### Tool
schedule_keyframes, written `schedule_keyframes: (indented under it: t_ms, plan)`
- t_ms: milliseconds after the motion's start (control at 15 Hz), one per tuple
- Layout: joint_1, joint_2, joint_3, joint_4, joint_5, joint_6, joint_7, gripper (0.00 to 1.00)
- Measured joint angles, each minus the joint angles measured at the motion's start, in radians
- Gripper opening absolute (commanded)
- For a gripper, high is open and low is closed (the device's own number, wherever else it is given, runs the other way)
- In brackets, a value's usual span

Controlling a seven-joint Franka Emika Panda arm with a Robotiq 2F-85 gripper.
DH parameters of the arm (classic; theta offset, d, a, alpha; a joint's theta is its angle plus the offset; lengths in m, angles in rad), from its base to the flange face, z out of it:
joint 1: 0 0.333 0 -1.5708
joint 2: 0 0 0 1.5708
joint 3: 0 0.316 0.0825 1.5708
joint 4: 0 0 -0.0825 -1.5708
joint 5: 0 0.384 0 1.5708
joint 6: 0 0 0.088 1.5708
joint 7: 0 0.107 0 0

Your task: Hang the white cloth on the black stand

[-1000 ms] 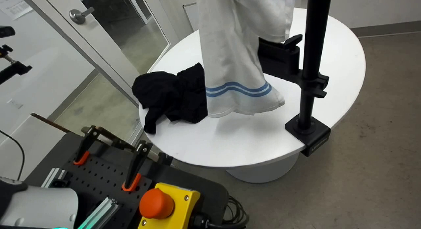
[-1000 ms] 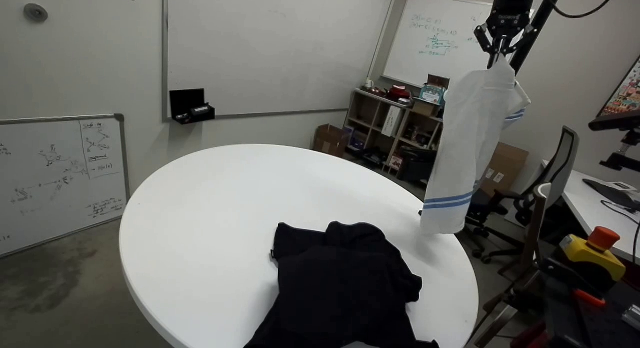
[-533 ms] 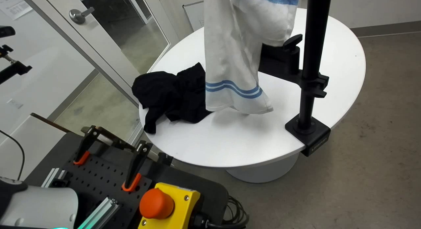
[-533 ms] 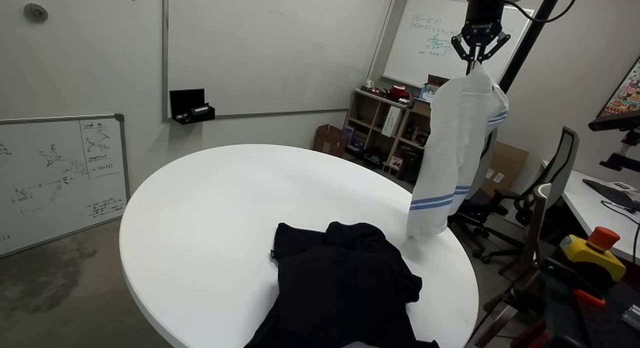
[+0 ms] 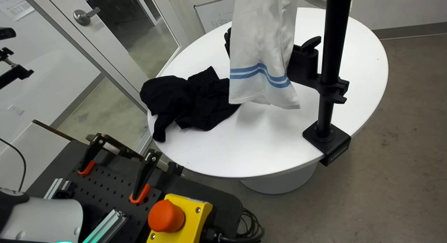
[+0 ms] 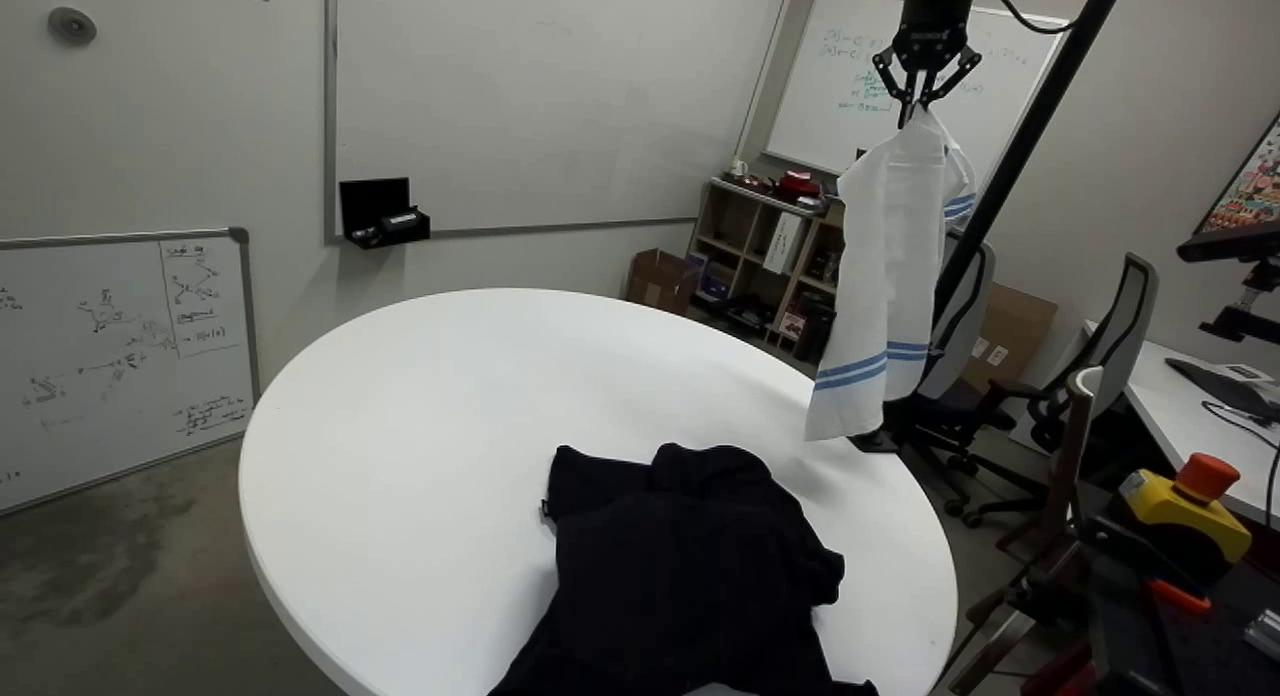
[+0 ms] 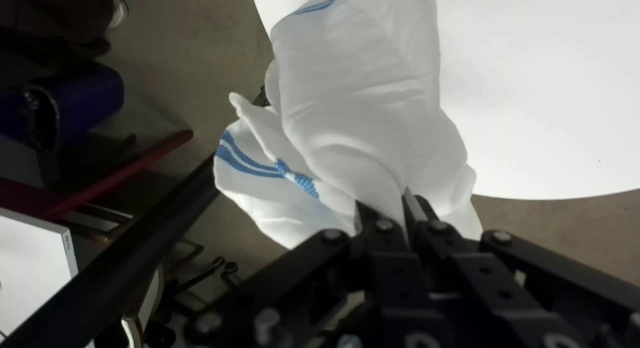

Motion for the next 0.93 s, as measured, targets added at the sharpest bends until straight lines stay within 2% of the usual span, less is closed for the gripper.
schedule_keyframes:
  t_ms: [533, 933]
  plan:
    - [0.036, 0.051, -0.004, -0.001, -0.124, 0.033, 0.015, 0.97]
    - [0.040, 0.059, -0.002, -0.008, -0.133, 0.033, -0.010, 1.00]
